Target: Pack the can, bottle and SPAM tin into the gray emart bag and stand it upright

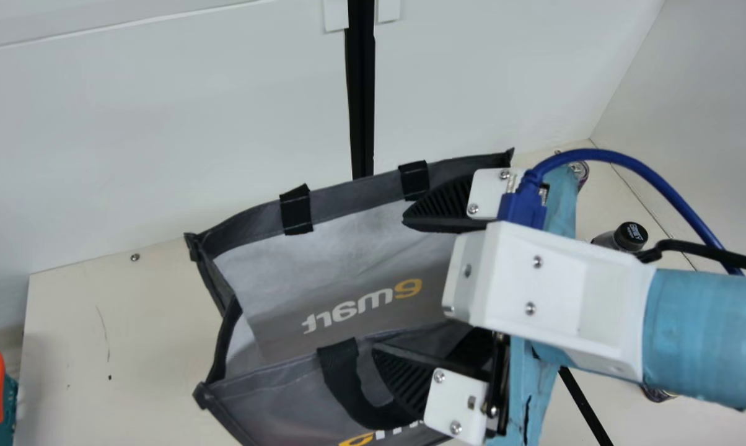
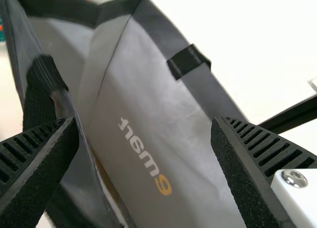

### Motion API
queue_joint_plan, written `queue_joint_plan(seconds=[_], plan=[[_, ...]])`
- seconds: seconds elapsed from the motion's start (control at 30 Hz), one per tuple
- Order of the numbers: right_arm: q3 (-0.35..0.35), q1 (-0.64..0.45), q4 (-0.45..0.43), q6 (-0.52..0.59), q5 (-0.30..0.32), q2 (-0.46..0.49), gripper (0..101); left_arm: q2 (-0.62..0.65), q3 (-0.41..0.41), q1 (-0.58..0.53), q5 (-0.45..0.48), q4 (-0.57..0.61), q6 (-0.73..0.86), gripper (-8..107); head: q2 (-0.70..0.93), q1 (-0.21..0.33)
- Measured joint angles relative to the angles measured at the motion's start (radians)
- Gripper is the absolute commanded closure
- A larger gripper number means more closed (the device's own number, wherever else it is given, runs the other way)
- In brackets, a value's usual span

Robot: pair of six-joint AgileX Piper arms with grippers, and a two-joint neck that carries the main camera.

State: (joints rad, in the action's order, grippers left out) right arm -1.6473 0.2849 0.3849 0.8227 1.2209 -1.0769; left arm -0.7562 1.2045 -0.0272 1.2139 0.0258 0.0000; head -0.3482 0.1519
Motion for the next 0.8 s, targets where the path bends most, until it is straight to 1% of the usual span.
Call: queue_joint_plan(seconds=[0.53,0.8], plan=[[-0.114,-0.038,0.040,-0.081,-0.001,-0.012,6,0.000,0.000,0.000,0.000,0.000,0.000,9,0.002,0.000],[-0.168,-0.098,0.050,-0.084,-0.001,-0.030,6,0.000,0.000,0.000,0.000,0.000,0.000,9,0.002,0.000]])
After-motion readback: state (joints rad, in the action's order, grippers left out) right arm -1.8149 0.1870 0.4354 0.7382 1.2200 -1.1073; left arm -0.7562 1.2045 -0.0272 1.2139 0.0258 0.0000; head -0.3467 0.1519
